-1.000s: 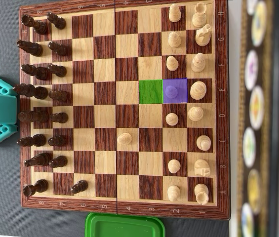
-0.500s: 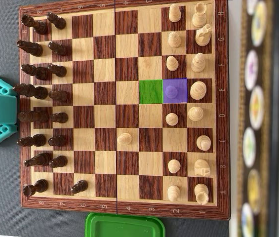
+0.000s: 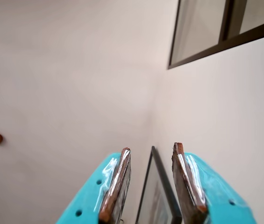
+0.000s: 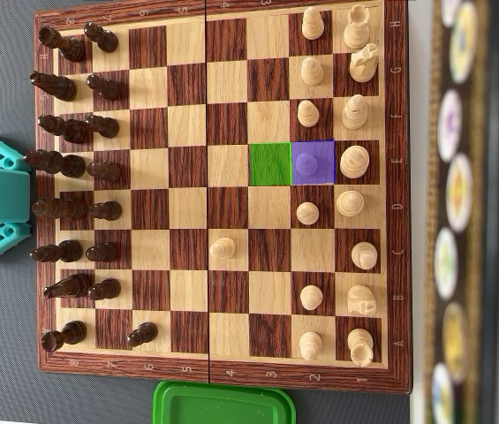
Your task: Play chess
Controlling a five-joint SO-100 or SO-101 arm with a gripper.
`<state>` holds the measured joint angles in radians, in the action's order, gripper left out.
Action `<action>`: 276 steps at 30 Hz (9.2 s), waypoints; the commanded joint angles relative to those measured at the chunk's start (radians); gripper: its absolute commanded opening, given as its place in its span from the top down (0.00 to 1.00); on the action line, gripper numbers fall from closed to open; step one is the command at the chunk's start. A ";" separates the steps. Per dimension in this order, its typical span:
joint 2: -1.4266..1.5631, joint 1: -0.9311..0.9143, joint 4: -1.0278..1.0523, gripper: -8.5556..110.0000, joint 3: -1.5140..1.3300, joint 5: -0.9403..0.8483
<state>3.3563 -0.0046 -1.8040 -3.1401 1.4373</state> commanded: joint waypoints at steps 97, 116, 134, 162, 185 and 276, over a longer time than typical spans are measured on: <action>-0.661 0.120 3.114 0.81 1.039 0.058; -1.601 0.114 3.154 0.81 1.548 0.048; -2.023 0.118 3.267 0.81 1.982 0.049; -2.293 0.110 3.267 0.81 2.233 0.046; -2.398 0.106 3.261 0.81 2.310 0.046; -2.230 0.097 3.260 0.88 2.171 -0.017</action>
<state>1.0538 0.0951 1.4573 -0.9618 1.4189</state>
